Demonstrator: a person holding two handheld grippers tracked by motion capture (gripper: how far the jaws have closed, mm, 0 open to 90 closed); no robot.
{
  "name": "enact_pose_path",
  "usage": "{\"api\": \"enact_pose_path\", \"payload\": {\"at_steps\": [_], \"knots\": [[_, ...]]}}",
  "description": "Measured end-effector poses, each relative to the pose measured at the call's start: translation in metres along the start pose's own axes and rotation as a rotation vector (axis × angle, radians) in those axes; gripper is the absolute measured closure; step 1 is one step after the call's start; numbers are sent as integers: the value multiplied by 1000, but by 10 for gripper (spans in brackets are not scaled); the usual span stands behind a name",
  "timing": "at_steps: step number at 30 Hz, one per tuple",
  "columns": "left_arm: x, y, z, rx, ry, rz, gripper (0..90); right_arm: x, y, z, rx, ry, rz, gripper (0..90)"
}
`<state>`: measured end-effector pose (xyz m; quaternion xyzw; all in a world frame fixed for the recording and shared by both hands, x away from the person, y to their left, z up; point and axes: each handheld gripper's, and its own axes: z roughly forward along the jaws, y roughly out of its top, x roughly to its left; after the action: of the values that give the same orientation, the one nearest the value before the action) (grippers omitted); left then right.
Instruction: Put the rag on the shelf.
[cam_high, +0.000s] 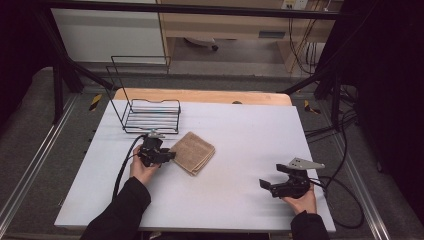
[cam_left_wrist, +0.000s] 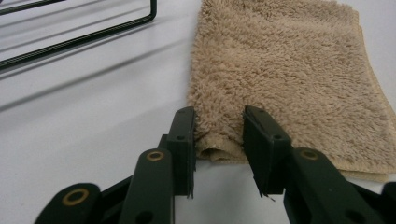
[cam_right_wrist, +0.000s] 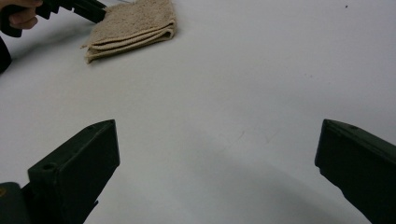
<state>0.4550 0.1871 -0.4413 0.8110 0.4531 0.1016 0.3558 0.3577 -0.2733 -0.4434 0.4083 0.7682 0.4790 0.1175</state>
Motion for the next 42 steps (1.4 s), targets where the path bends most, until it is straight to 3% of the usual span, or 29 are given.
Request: {"api": "enact_pose_path", "payload": {"at_steps": [12,22,29,42], "knots": [[-7,1,-3,4,9,-3,831,0,0,0,2,1,1,5],[-12,1,-13,11,15,-1,848,5,2,4,8,2,-10,6],[-12,-4,-23,19,-11,-19,855,10,4,8,15,11,-24,6],[-12,-28,-44,35,-39,-41,857,16,6,13,17,16,-31,6]]}}
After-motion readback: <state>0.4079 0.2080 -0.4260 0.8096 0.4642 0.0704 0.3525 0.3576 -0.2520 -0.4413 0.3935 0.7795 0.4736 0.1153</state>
